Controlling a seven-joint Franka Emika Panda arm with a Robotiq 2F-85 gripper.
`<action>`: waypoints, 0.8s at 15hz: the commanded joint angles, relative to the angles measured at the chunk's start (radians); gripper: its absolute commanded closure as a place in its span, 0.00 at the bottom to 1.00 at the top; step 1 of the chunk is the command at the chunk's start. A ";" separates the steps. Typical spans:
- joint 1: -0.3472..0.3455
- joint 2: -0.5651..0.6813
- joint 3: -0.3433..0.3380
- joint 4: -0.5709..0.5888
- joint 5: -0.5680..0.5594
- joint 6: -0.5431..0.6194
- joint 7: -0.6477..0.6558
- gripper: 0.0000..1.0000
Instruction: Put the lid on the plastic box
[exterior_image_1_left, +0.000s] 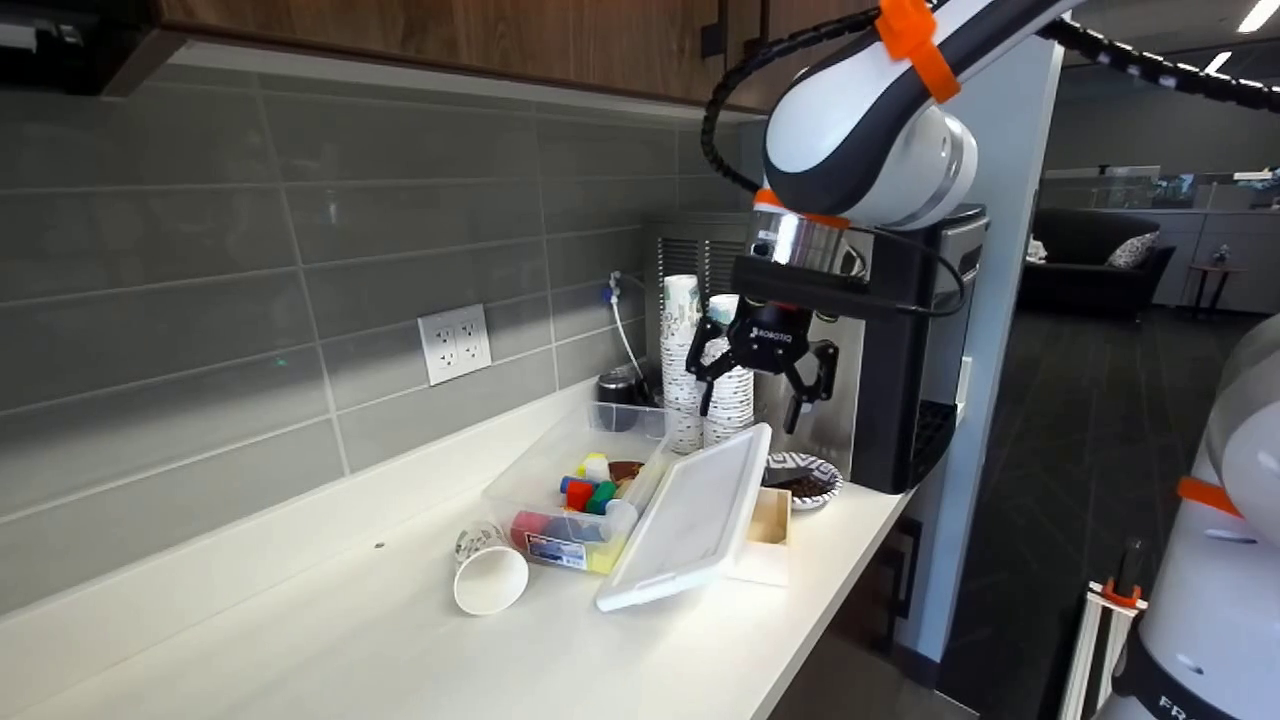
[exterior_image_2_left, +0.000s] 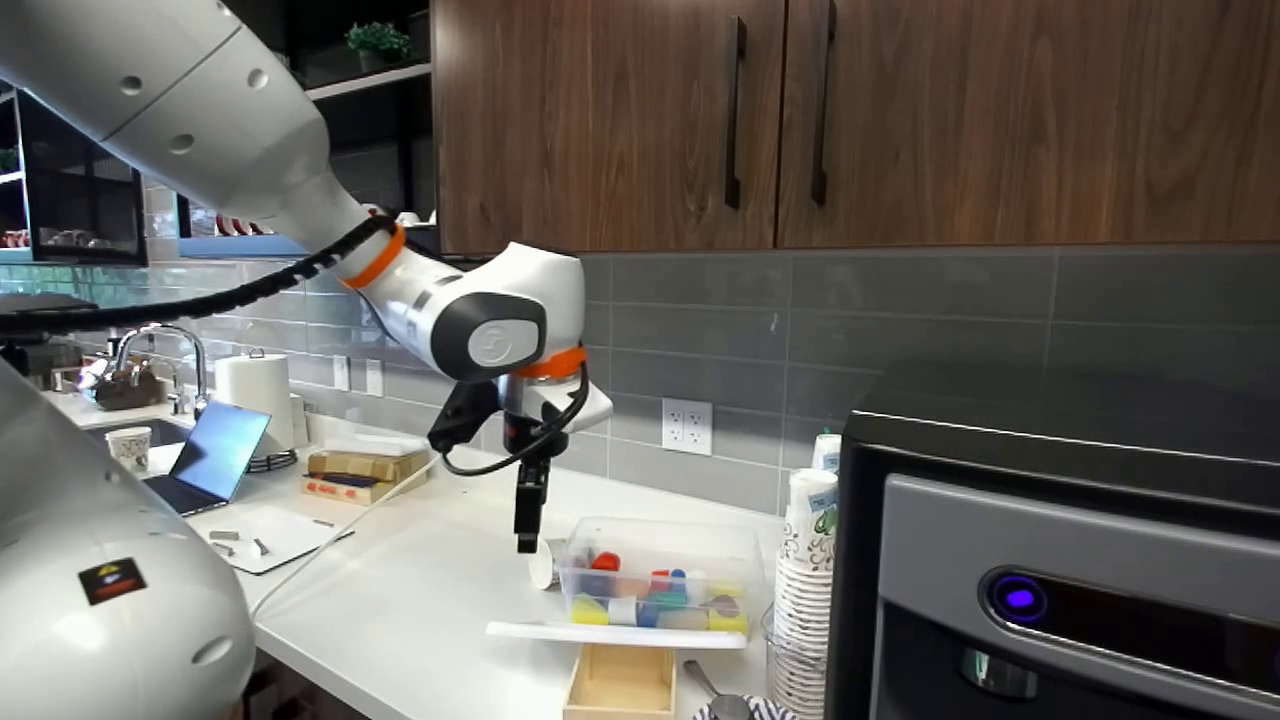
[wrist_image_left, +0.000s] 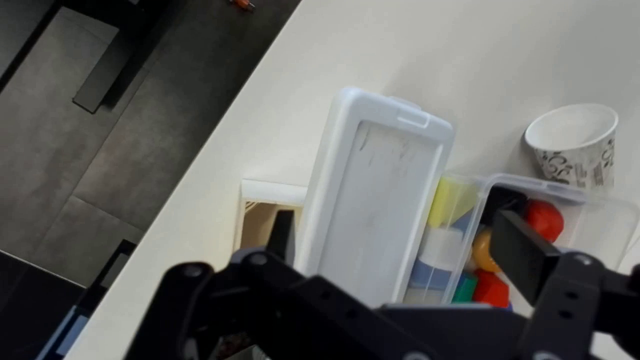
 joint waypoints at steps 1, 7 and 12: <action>-0.070 0.018 -0.011 0.000 -0.011 0.026 0.123 0.00; -0.129 0.136 -0.022 -0.002 -0.017 0.204 0.268 0.00; -0.131 0.295 -0.020 -0.006 -0.034 0.445 0.346 0.00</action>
